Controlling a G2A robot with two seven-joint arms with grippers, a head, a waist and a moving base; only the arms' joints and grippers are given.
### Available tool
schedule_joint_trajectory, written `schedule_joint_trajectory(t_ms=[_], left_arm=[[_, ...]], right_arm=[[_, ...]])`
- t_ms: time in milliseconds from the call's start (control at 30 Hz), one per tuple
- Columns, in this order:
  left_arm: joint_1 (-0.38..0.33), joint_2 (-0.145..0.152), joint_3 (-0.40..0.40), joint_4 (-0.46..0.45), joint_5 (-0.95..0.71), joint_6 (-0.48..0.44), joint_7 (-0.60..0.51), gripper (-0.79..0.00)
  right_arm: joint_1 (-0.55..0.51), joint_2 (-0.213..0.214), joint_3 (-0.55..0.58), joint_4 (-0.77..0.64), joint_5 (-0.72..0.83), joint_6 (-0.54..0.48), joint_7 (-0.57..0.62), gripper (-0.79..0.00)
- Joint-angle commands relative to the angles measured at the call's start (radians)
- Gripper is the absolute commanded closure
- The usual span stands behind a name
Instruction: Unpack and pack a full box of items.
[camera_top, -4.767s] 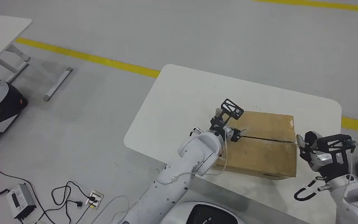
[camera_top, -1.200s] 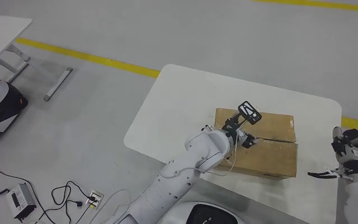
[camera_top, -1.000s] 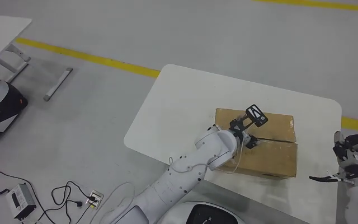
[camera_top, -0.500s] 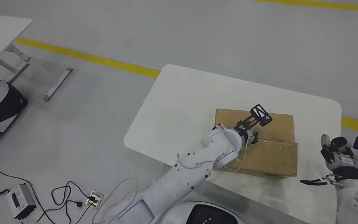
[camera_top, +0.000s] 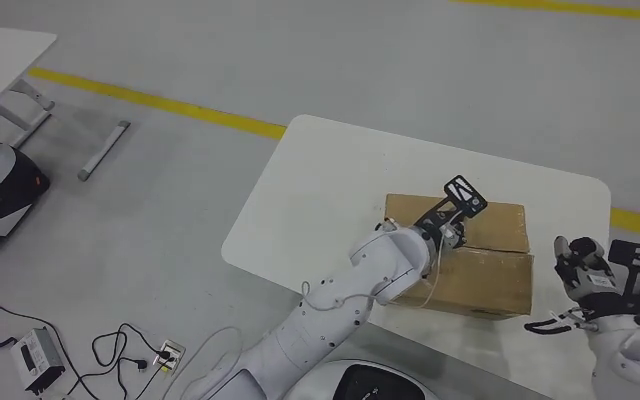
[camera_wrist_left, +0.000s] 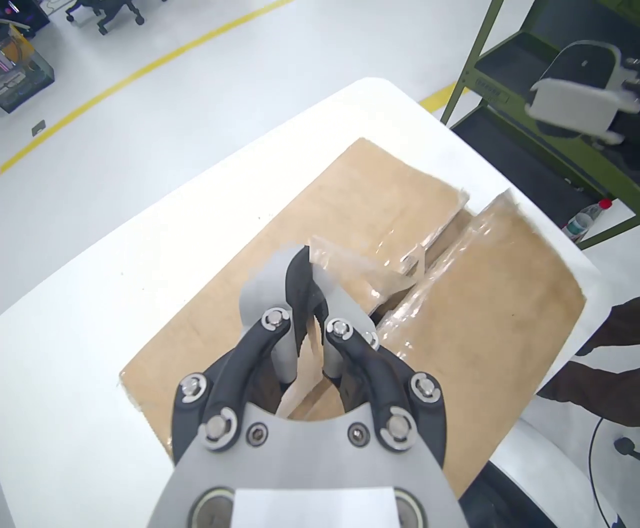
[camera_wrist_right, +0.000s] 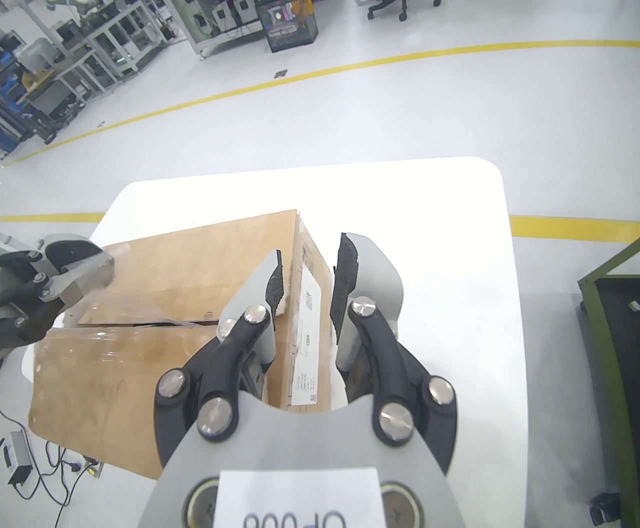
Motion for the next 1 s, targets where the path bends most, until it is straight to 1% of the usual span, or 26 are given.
schedule_joint_trajectory(t_ms=[0,100,167,200,333,433,567,800,967], left_arm=[[0.003,0.0,0.0,-0.017,-0.005,-0.002,0.003,0.0],[0.002,-0.001,0.001,-0.027,-0.007,-0.004,0.006,0.0],[0.001,-0.002,0.001,-0.029,-0.007,-0.004,0.009,0.0],[0.0,-0.002,0.001,-0.029,-0.007,-0.004,0.009,0.0],[0.0,-0.002,0.001,-0.029,-0.006,-0.004,0.008,0.0],[0.002,-0.002,-0.001,-0.033,-0.004,0.001,0.01,0.0],[0.001,-0.002,-0.015,-0.04,-0.006,0.014,0.017,0.0],[0.007,-0.001,-0.033,-0.058,-0.02,0.019,0.023,0.0],[0.011,0.001,-0.041,-0.069,-0.02,0.01,0.017,0.0]], right_arm=[[-0.006,0.002,-0.001,0.0,0.002,-0.039,0.001,-0.262],[-0.014,0.004,-0.008,0.004,0.012,-0.105,0.003,-0.219],[-0.019,0.005,-0.016,0.015,0.03,-0.145,0.0,-0.145],[-0.02,0.005,-0.022,0.025,0.033,-0.158,-0.001,-0.099],[-0.006,0.002,-0.07,0.095,0.011,-0.171,-0.013,-0.025],[0.016,-0.002,-0.108,0.137,-0.01,-0.152,-0.031,-0.003],[0.041,-0.007,-0.142,0.166,-0.022,-0.129,-0.042,0.0],[0.069,-0.01,-0.164,0.192,-0.037,-0.117,-0.045,0.0],[0.076,-0.009,-0.158,0.196,-0.036,-0.108,-0.034,0.0]])
